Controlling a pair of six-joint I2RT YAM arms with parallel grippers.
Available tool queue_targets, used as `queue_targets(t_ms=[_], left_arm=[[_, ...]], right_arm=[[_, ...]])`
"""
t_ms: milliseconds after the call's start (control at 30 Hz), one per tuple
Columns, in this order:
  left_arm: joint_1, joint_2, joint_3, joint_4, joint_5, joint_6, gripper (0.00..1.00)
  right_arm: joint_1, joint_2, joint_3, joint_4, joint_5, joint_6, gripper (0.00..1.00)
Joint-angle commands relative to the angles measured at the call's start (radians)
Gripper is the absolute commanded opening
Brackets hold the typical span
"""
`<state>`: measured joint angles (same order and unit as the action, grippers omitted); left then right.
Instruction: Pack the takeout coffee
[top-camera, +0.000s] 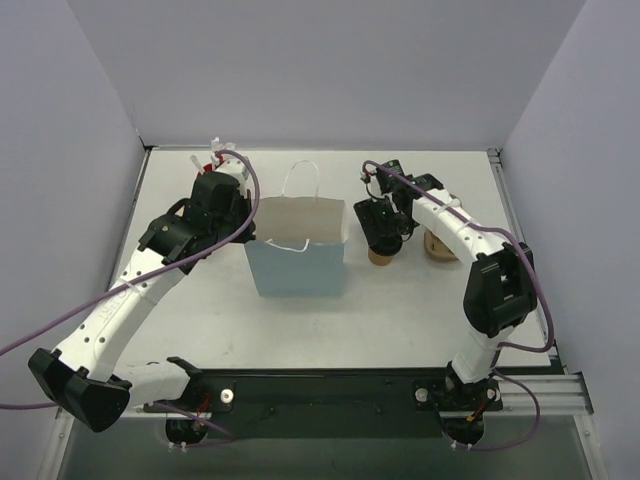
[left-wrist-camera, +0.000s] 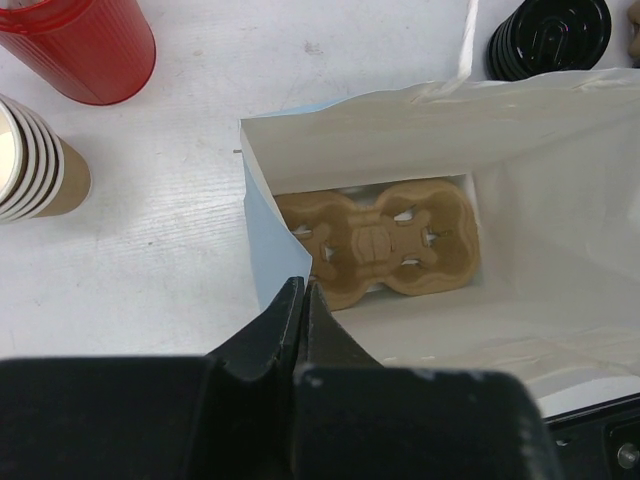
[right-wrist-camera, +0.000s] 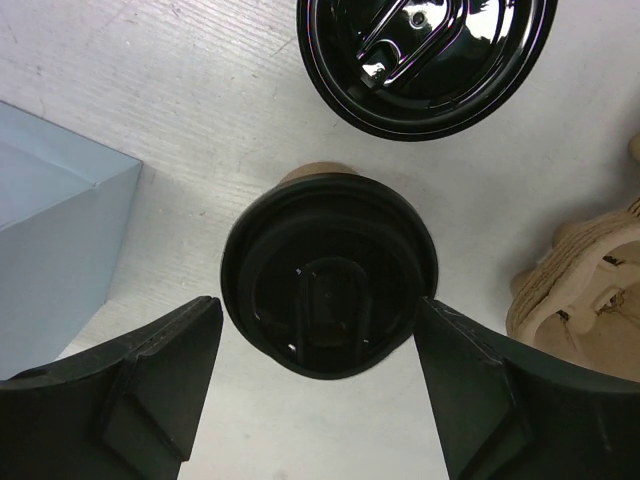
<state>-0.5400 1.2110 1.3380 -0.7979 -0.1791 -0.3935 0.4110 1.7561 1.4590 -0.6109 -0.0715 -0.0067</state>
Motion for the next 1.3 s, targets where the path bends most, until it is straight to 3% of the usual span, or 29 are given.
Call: queue_targets(t_ms=[0, 567, 1000, 1133, 1233, 1267], left_arm=[[-0.014, 0.012, 0.047, 0.011, -0.002, 0.019, 0.0], [-0.02, 0.016, 0.055, 0.003, -0.028, 0.025, 0.0], [-0.018, 0.012, 0.061, 0.002, -0.033, 0.018, 0.0], [-0.018, 0.007, 0.059, -0.003, -0.036, 0.016, 0.0], [-0.018, 0.004, 0.064, -0.011, -0.046, 0.01, 0.13], [-0.018, 0.002, 0.066, -0.014, -0.052, 0.008, 0.23]], right_arm=[[-0.009, 0.009, -0.015, -0.013, 0.019, -0.042, 0.79], [-0.003, -0.055, -0.032, -0.021, 0.068, -0.084, 0.78], [-0.003, -0.01, -0.052, -0.021, 0.033, -0.084, 0.79], [-0.003, 0.0, -0.063, -0.018, 0.058, -0.079, 0.75], [-0.005, 0.0, -0.071, -0.013, 0.058, -0.079, 0.69], [-0.005, -0.004, -0.075, -0.01, 0.055, -0.079, 0.66]])
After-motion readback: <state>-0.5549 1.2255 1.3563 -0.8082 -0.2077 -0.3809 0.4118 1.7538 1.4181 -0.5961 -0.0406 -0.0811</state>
